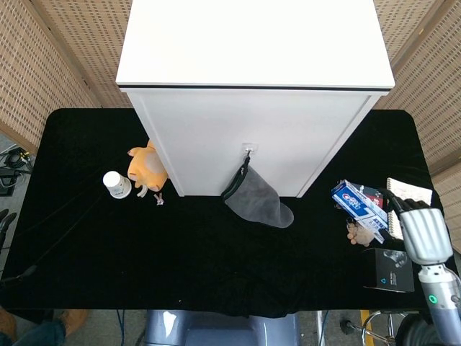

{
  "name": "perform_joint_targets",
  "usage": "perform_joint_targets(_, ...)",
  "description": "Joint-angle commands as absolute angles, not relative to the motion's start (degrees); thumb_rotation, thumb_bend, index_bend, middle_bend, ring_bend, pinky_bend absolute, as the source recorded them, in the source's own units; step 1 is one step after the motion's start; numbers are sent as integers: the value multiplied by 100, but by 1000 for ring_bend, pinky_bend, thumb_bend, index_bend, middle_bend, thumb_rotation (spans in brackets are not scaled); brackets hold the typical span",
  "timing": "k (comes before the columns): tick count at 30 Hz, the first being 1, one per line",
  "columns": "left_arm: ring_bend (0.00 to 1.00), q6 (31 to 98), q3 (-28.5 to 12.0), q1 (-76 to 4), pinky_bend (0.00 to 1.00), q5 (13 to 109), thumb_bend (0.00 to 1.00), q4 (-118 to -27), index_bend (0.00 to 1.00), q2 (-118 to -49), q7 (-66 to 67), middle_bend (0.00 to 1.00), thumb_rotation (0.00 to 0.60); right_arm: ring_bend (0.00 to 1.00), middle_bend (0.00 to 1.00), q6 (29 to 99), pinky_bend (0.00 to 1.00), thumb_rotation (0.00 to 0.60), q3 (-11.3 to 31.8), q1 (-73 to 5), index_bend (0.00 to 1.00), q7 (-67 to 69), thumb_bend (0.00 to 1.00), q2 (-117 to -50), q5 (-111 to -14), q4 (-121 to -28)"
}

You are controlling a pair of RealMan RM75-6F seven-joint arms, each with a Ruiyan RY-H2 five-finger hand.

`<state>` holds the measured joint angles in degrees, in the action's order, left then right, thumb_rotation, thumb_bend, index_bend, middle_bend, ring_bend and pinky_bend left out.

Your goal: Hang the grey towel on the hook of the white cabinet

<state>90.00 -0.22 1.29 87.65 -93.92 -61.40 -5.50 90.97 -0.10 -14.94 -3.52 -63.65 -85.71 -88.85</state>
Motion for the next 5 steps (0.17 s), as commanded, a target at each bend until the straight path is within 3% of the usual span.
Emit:
perform_joint_targets(1,0,9072,-21,164,0,8792,0,-9388,0,-6169,-487,0,600,0,13,8967,50,600,-248,-1214,12,-149,0,-6294,-8557,-8847)
perform_joint_targets(5,0,9089,-11,178,0,8808,0,-9379,0,-6196,-461,0,600,0,0,8889,0,600,-303,-1088,0,-218,0,-6207,-8528,-9047)
